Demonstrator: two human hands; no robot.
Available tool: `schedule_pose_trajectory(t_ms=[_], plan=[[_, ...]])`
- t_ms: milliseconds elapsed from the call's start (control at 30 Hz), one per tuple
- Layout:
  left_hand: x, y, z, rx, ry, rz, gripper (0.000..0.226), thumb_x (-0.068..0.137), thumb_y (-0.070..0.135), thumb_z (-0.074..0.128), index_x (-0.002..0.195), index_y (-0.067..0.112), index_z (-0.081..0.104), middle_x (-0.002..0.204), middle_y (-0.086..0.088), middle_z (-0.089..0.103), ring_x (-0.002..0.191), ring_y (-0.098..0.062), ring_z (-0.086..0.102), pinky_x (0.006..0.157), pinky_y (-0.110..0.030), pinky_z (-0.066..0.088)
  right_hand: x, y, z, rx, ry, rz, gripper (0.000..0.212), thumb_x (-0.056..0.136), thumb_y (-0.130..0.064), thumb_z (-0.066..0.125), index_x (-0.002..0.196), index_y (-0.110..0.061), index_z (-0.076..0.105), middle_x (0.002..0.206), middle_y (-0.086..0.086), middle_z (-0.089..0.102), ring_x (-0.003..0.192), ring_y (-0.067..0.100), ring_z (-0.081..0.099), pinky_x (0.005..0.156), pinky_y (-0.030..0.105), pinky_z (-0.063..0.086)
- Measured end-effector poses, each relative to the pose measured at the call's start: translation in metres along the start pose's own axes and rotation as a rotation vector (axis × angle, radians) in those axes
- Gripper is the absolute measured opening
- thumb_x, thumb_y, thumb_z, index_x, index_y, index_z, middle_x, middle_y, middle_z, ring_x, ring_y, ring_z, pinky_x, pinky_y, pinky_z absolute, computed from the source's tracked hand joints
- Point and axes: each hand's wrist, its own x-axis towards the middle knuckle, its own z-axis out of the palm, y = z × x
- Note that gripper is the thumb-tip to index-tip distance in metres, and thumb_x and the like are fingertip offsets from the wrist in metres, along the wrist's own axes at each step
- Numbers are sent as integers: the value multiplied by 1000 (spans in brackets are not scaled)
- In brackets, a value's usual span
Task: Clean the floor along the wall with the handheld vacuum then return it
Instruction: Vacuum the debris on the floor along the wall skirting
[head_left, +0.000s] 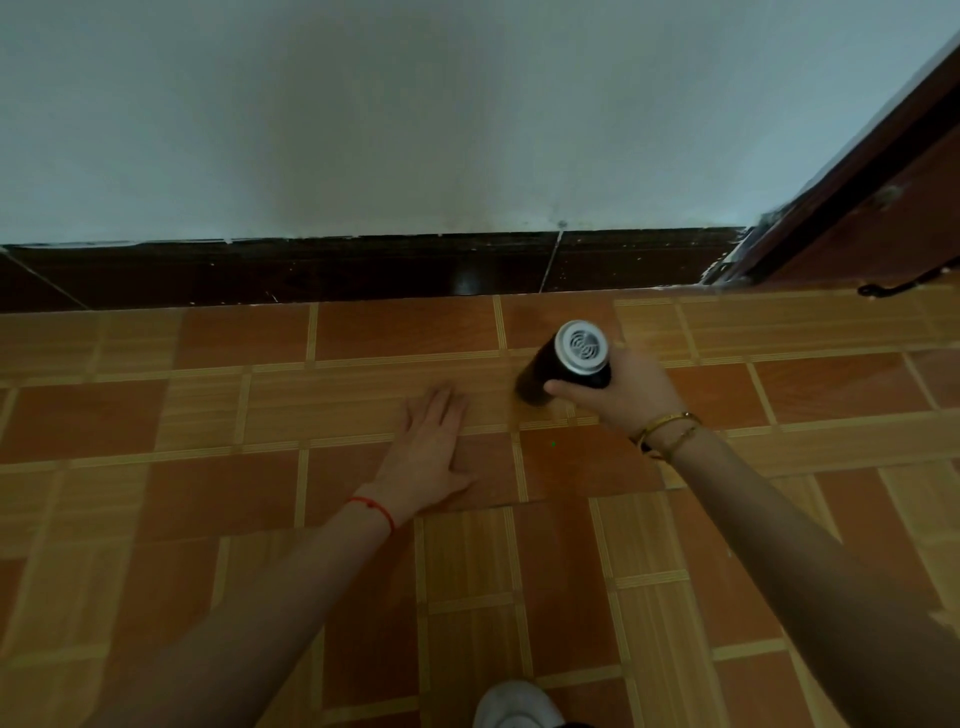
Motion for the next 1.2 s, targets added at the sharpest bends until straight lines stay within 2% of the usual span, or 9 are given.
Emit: schedule_pose_trajectory(t_ms=[100,267,433,600,800,933,1033,1200], plan=[[-3,-1,-3,12,-6,-24,100,83,32,74,157,15,9,166,-7,2,153,-25,-2,121,-50,-6,-20,-4,14,-48,-76,-38,70,67,-60,69,123,-21,55,112,-4,66,102,11,60,88,31,52],[-9,0,-5,27,-11,-38,96,84,21,73,156,13,10,166,-9,4,153,-27,-3,122,-51,-5,-56,-14,24,-39,-186,-134,60,71,-57,71,120,-24,58,110,-6,67,93,4,58,83,22,50],[-13,8,-8,21,-19,-25,93,85,19,70,156,11,11,166,-11,5,153,-28,-2,122,-51,-3,-79,-13,34,-60,-204,-170,60,70,-62,70,118,-27,59,109,-8,70,98,7,63,87,25,50],[-17,18,-7,3,-4,-15,93,84,24,73,156,13,14,166,-8,5,153,-28,-1,121,-49,-4,-85,2,30,-22,-92,-71,53,70,-60,71,106,-22,64,97,-5,71,80,3,59,70,18,50],[-12,33,-2,-5,-6,21,90,86,25,71,156,12,15,166,-9,4,153,-28,-1,120,-49,-4,-78,33,9,2,130,128,63,70,-60,69,115,-17,58,88,-5,65,83,13,64,69,30,55],[-7,47,2,-3,-25,56,95,87,26,70,157,12,8,166,-9,1,153,-28,-2,121,-52,-2,-81,53,3,32,214,208,61,68,-62,69,106,-15,63,81,0,66,76,17,64,63,32,53],[-2,59,8,-13,-35,88,93,87,27,70,157,13,9,166,-9,3,153,-28,0,121,-52,-1,-90,70,-3,58,279,277,59,69,-59,72,103,-13,63,82,2,66,81,22,65,61,29,46],[7,83,23,-22,-55,150,93,89,35,68,157,12,9,166,-9,4,153,-27,1,121,-50,-1,-101,99,-22,53,418,422,64,70,-51,76,115,-9,60,102,13,70,94,31,65,64,29,42]])
